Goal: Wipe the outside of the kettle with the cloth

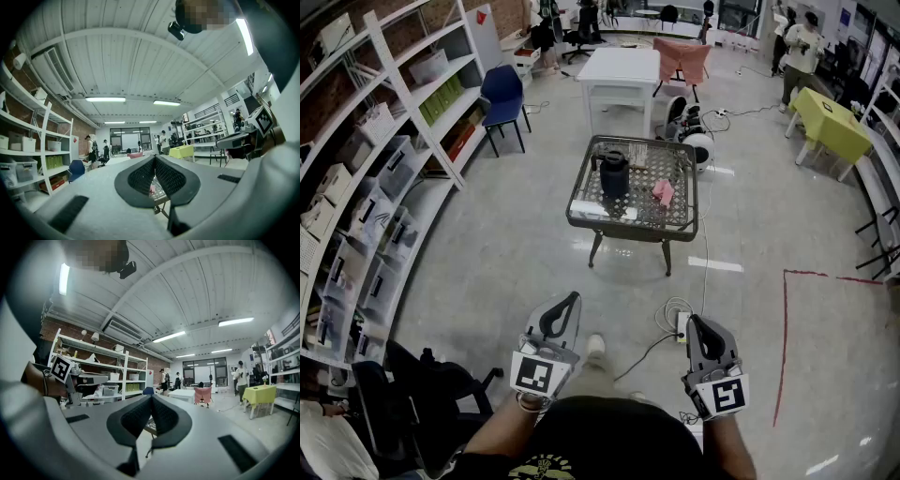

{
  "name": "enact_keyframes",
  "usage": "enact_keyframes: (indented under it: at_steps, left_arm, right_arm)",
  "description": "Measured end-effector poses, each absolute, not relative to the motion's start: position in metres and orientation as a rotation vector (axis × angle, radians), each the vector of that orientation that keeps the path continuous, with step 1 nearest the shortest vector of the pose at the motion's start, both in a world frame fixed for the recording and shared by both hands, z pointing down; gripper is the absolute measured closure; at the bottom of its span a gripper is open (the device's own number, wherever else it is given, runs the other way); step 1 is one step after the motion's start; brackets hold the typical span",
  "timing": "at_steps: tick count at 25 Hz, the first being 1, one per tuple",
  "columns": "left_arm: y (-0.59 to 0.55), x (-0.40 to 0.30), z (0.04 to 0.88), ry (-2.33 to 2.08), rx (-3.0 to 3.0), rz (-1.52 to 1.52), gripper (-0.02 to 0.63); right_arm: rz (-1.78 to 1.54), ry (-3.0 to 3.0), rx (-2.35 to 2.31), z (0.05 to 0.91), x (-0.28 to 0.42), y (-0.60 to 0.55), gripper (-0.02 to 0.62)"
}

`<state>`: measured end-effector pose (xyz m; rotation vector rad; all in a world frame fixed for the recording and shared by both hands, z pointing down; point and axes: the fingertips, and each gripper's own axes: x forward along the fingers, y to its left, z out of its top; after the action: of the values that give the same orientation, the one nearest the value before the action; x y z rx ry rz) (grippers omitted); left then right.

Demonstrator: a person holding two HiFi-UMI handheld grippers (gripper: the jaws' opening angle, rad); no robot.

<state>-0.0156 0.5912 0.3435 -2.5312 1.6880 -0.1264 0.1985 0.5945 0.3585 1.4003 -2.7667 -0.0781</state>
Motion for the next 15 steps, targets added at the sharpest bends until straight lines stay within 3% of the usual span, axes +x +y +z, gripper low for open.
enact_keyframes:
  at_steps: [15]
  left_arm:
    - [0.443,-0.072,0.356,1.605,-2.578,-0.119,0.597]
  right_arm:
    - [-0.028,-2.818,1.46,0.364,0.129,0.468,0.584]
